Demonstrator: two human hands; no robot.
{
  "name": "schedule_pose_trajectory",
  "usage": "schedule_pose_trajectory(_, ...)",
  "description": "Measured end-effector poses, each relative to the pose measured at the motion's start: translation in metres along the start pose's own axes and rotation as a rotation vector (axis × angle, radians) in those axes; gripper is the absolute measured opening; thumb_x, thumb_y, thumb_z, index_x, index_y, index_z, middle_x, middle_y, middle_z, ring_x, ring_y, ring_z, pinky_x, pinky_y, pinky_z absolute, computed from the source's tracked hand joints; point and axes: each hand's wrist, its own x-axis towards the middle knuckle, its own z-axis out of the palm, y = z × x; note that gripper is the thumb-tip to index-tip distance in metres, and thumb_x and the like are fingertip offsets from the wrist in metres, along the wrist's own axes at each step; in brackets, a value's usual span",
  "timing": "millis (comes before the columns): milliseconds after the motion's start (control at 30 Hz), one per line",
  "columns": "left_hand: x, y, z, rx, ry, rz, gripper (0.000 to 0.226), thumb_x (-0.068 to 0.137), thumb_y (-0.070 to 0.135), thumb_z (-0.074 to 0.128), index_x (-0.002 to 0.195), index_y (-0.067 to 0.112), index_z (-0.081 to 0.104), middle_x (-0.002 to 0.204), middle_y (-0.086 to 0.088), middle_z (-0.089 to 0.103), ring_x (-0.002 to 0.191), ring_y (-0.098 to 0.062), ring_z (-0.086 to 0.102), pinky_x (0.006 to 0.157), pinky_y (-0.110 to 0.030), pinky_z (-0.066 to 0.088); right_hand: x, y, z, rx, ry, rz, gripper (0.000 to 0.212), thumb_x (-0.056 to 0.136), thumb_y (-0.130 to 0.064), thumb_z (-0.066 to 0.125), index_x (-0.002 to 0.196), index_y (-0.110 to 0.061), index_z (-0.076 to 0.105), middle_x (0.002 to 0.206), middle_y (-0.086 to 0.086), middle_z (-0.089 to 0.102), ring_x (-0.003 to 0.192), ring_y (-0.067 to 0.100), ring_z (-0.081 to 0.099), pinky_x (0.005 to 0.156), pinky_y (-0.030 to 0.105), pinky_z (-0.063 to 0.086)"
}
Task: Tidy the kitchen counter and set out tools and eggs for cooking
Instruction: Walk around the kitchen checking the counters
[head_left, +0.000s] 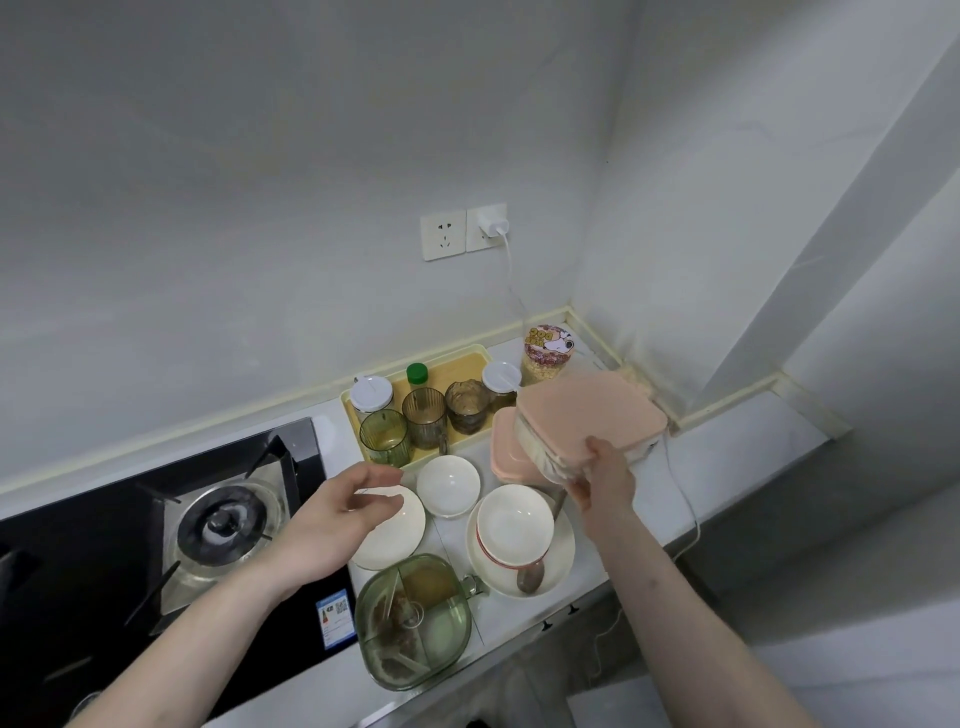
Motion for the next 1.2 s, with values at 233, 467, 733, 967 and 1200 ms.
schedule_pose_trajectory(233, -0.014, -0.016, -0.015, -0.039, 0.075, -0.047, 0.021, 0.093, 0.029, 0.072, 0.111, 0.039, 0.07, 0.113, 0.026, 0.07, 0.106, 0.001, 0.067, 0.107, -0.043, 0.049, 0.018, 0.008, 0.029, -0.145, -0.048, 0.054, 0.039, 0.08, -0.019, 0.075, 0.115, -0.013, 0.06, 0.1, 0.006, 0.062, 0.091, 0.025, 0.06, 0.069, 0.034, 0.055)
schedule_pose_trajectory(467, -0.024, -0.023, -0.02, -0.042, 0.123, -0.075, 0.027, 0.08, 0.046, 0.071, 0.107, 0.046, 0.069, 0.117, 0.022, 0.069, 0.109, -0.001, 0.066, 0.106, -0.04, 0.049, 0.025, 0.016, 0.045, -0.264, -0.095, 0.106, 0.032, 0.096, -0.02, 0.063, 0.123, -0.018, 0.046, 0.121, 0.005, 0.046, 0.108, 0.029, 0.053, 0.101, 0.046, 0.053)
schedule_pose_trajectory(733, -0.024, -0.026, -0.017, -0.046, 0.138, -0.082, 0.035, 0.071, 0.057, 0.069, 0.106, 0.051, 0.068, 0.118, 0.023, 0.069, 0.109, 0.0, 0.066, 0.106, -0.042, 0.049, 0.031, 0.014, 0.034, -0.438, -0.138, 0.127, 0.033, 0.094, -0.026, 0.069, 0.116, -0.013, 0.047, 0.085, 0.006, 0.056, 0.075, 0.023, 0.06, 0.066, 0.033, 0.058)
schedule_pose_trajectory(967, -0.019, -0.024, -0.003, -0.014, 0.139, -0.079, 0.021, 0.091, 0.036, 0.072, 0.11, 0.044, 0.068, 0.113, 0.029, 0.068, 0.106, 0.002, 0.066, 0.104, -0.04, 0.05, 0.044, 0.014, 0.015, -0.677, -0.098, 0.09, 0.053, 0.09, -0.047, 0.07, 0.124, -0.013, 0.048, 0.105, 0.013, 0.062, 0.088, 0.026, 0.062, 0.092, 0.043, 0.058)
schedule_pose_trajectory(1200, -0.029, -0.026, 0.008, 0.053, 0.185, -0.06, 0.023, 0.095, 0.032, 0.069, 0.116, 0.037, 0.065, 0.121, 0.026, 0.065, 0.11, 0.005, 0.063, 0.097, -0.023, 0.046, 0.02, 0.018, 0.0, -0.499, 0.078, -0.193, 0.062, 0.076, -0.025, 0.077, 0.128, -0.006, 0.05, 0.12, 0.015, 0.06, 0.105, 0.033, 0.062, 0.087, 0.043, 0.054)
